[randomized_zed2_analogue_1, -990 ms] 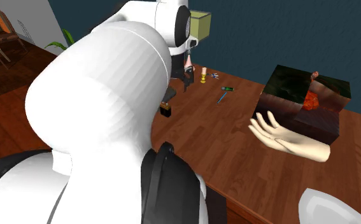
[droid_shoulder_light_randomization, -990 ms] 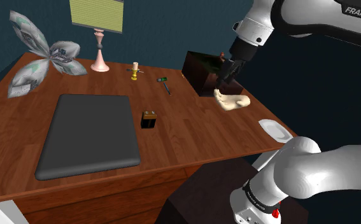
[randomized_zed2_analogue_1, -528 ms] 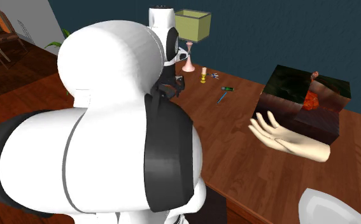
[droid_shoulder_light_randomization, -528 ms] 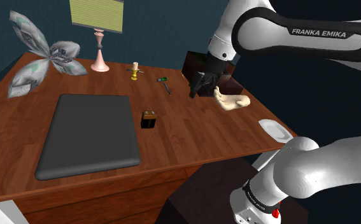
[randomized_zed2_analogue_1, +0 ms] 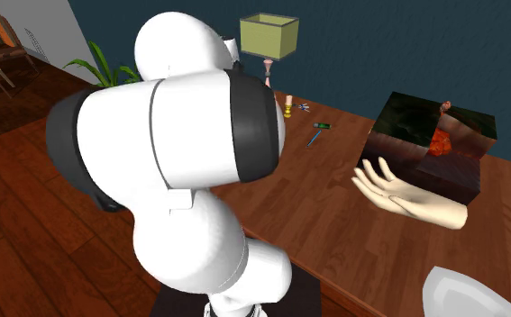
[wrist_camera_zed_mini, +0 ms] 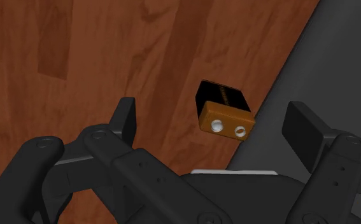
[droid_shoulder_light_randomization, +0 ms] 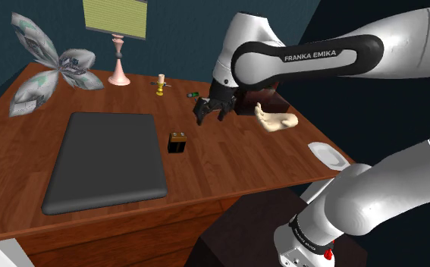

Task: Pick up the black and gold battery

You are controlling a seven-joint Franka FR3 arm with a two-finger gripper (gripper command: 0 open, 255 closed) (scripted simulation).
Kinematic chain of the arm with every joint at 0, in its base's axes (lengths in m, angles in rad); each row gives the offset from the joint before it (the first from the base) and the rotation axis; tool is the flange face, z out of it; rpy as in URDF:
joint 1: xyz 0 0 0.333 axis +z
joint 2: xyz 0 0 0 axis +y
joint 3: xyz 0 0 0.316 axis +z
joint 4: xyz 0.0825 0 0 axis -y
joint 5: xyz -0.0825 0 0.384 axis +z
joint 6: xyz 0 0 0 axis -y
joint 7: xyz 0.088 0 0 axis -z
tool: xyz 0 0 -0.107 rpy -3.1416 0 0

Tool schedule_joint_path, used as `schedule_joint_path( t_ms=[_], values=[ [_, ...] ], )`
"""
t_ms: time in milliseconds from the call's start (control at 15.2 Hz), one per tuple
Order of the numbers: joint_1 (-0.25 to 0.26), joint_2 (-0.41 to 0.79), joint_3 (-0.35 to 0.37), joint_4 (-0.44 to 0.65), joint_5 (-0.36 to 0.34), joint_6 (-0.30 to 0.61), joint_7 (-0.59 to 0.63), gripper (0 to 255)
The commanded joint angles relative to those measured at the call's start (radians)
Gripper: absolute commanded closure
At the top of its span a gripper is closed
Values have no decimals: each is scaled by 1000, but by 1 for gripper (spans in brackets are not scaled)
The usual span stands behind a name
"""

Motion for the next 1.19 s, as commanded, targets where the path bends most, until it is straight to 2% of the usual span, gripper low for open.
schedule_joint_path(
  t_ms=[0, 330, 594, 1122],
  values=[
    [-10, 71, 20, 16, -20, 55, 59, 0],
    [-25, 273, 58, 104, -107, 157, 222, 0],
    [-16, 440, 58, 202, -196, 210, 356, 0],
    [-2, 528, 41, 195, -247, 298, 406, 0]
  ],
)
